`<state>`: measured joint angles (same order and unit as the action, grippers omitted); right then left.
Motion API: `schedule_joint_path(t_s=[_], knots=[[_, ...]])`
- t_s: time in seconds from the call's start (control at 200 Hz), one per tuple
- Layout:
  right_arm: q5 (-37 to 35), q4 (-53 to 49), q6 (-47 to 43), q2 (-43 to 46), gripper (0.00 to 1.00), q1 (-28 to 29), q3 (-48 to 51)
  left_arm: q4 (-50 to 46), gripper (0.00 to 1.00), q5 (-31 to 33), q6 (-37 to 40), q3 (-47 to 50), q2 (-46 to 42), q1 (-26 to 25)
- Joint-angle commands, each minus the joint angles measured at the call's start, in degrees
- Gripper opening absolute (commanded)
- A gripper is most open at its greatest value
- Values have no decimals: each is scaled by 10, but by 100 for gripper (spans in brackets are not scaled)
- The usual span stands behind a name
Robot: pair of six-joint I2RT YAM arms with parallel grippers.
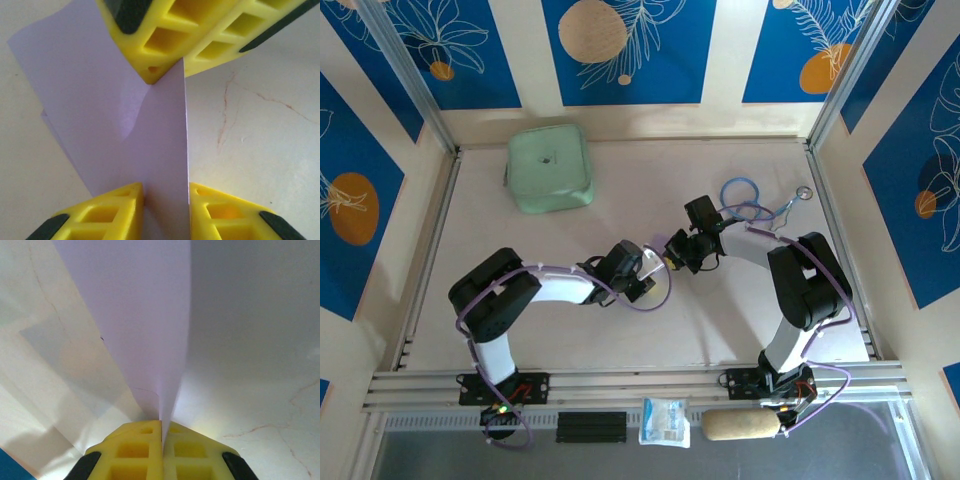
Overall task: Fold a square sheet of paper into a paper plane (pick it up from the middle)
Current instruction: Fold the wing for the fifth time at the center of the table.
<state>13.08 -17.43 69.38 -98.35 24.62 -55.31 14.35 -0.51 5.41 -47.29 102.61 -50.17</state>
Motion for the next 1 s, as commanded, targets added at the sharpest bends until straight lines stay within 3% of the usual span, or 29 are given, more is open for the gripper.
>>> schedule_joint_path(t_s=[0.0,0.155,0.31,0.52,0.995], knots=[[17,-23,-5,-5,7,1,-14,9,23,-16,-9,7,12,-5],[17,-34,-7,-6,10,-1,-16,6,23,-14,-4,7,9,-5],[17,-36,-10,-8,6,0,-13,-18,29,-20,-6,-4,-18,-5],[16,-30,-5,-7,5,0,-7,-38,34,-7,-60,-13,-45,-8],[20,-28,-2,-10,5,2,-8,-53,30,5,-70,-28,-8,-19]])
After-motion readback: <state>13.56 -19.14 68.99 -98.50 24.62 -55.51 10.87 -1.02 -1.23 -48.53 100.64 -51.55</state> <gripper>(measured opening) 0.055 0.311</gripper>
